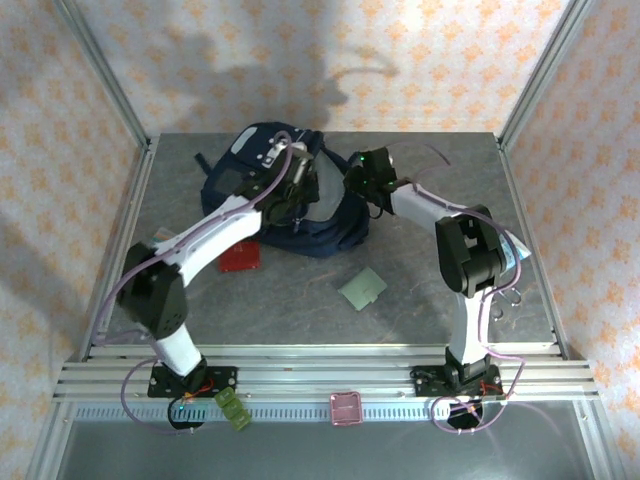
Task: Pack the student bag
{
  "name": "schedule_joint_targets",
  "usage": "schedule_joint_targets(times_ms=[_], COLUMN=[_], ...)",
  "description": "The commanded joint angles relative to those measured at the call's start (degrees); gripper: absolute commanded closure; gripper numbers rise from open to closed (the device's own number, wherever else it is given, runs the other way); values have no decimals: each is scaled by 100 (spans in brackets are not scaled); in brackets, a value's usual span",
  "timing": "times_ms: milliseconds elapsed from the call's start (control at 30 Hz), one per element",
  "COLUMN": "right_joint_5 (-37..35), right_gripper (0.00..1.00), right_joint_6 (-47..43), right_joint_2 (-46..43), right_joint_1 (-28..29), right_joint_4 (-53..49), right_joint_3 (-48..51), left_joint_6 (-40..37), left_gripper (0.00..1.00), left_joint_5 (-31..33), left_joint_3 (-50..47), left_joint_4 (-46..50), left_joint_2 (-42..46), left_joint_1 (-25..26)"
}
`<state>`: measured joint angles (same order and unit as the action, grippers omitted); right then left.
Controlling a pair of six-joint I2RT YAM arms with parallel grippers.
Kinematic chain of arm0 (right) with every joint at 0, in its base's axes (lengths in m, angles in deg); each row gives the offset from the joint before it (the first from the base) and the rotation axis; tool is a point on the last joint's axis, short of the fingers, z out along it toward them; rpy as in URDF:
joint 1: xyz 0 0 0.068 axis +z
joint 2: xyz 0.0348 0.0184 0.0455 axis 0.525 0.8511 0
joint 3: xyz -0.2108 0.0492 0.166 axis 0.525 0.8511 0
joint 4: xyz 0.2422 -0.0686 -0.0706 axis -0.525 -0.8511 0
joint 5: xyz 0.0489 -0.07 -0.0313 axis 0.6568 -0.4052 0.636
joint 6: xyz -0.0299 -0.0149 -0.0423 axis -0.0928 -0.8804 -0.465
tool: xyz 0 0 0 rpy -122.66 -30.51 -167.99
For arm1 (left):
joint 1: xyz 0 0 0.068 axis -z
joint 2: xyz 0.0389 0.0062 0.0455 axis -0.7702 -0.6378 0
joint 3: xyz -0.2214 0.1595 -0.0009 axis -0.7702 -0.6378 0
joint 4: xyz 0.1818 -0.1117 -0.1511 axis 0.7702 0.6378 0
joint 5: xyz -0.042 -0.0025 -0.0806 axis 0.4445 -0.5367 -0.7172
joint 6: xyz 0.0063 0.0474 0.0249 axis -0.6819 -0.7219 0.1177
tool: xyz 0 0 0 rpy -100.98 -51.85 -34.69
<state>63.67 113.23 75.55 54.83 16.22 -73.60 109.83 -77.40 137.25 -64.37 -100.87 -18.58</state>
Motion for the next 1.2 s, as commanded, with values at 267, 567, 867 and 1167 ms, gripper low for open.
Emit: schedule_joint_targets(times_ms=[267,567,867,1167], right_joint_5=[-98,323,641,651], right_gripper=[46,45,45,45], right_joint_6=[137,249,262,329], right_joint_2=[-2155,-3662,-3754,-3754], right_joint_1=[31,265,918,994], right_joint_4=[208,774,1543,1619], right_joint_3=[2260,3567,3706,3772], left_joint_6=[152,1347,2619,2867], left_gripper=[50,28,23,30], left_joint_5=[-571,-411,-1602,-1871], left_joint_3=[159,-3162,-4608,-4478], left_joint_4=[-330,-1789,-4586,-5551], left_joint_2=[69,2156,1815,878], left_joint_1=[152,-372,-1238,-1443])
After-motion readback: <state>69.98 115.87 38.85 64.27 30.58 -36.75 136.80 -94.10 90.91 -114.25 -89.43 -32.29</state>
